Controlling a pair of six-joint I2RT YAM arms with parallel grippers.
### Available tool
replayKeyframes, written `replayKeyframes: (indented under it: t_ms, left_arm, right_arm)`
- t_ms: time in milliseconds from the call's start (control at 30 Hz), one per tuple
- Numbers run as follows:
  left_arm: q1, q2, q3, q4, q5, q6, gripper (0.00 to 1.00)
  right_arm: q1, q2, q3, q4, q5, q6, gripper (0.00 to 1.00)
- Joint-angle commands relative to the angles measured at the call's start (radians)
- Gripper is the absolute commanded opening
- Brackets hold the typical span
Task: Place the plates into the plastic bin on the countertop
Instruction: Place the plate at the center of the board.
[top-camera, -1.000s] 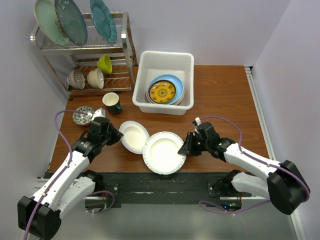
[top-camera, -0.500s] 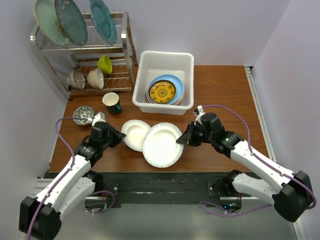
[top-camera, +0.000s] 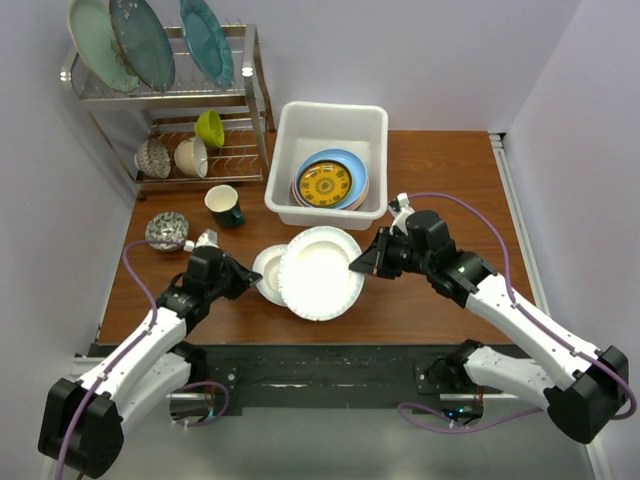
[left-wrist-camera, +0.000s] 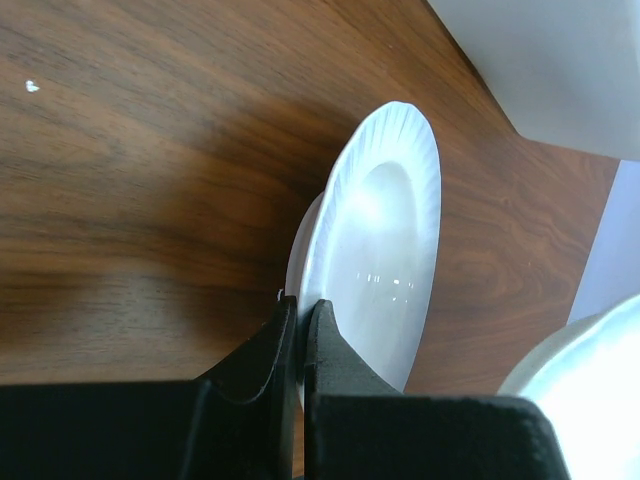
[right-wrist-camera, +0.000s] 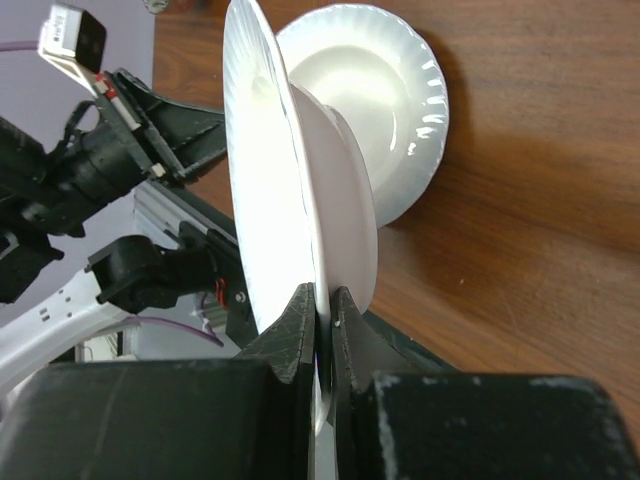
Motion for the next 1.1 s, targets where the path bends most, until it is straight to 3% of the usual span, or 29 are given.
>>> replayKeyframes:
  t_ms: [0,200,367,833,900,1067]
  left_arm:
    - [-0.012,0.074,-0.058,-0.132,0.032,0.089,0.0]
    - [-0.014,0.115,-0.07,-0.083,0.061,0.115,0.01]
    - [-0.012,0.138,-0.075,-0.059,0.086,0.138,0.28]
    - [-0.012,0.109,-0.014,-0.112,0.086,0.152,0.66]
    - [-0.012,0.097,0.0,-0.135,0.08,0.16,0.67]
    - [-0.012,0.045,0.06,-0.193,0.065,0.18,0.84]
  right_arm:
    - [-0.056,0.014,0.12,0.127,-0.026,-0.007,0.0]
    - [-0.168,0.144,0.197,0.219,-0.122,0.014,0.0]
    - [-0.191,0.282,0.318,0.215,-0.145,-0.006,0.0]
    - [-0.271,0.433,0.424,0.33,-0.199,0.042,0.0]
    - [-0.295,0.44,0.428,0.342,-0.205,0.045,0.0]
    - [-0.346,0.471,0.471,0.33,-0.192,0.013,0.0]
